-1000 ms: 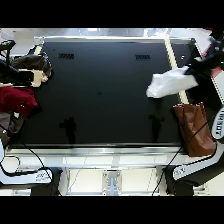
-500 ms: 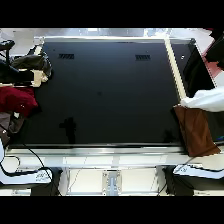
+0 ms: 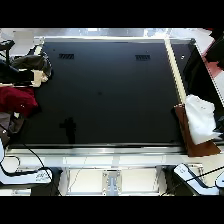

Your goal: Fold the shirts.

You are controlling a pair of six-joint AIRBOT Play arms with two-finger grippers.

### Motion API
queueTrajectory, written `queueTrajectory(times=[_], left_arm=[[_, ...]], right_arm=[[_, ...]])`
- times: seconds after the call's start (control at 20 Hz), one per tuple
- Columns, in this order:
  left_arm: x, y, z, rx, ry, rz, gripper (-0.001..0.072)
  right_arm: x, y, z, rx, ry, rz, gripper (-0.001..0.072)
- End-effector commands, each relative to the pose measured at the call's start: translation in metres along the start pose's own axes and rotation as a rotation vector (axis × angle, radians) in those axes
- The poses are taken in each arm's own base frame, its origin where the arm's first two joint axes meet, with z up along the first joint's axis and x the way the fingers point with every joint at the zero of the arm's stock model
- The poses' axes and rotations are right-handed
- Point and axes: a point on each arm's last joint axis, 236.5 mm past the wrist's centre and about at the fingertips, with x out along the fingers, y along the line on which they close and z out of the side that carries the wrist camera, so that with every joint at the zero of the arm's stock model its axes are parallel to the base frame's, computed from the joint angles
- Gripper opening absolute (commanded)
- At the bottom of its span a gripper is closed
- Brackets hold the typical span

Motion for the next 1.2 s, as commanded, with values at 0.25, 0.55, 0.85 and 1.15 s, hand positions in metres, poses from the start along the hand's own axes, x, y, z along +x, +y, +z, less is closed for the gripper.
queueTrajectory(times=[0.25, 0.55, 0.85, 1.15], left_arm=[[0.0, -0.004, 0.001, -0.001, -0.003, -0.019, 0.001], [0.0, -0.004, 0.001, -0.017, -0.002, -0.018, 0.001], [0.0, -0.004, 0.001, -0.043, -0.002, -0.018, 0.001], [0.0, -0.004, 0.001, -0.043, -0.002, -0.018, 0.001]], right_arm=[[-0.122, 0.066, 0.036, -0.033, -0.461, 0.199, 0.0287], [-0.238, 0.256, -0.034, -0.559, -0.698, 0.833, 0.0268], [-0.204, 0.302, -0.114, -0.89, -0.513, 0.834, 0.0268], [-0.193, 0.306, -0.13, -0.97, -0.475, 0.802, 0.0268]])
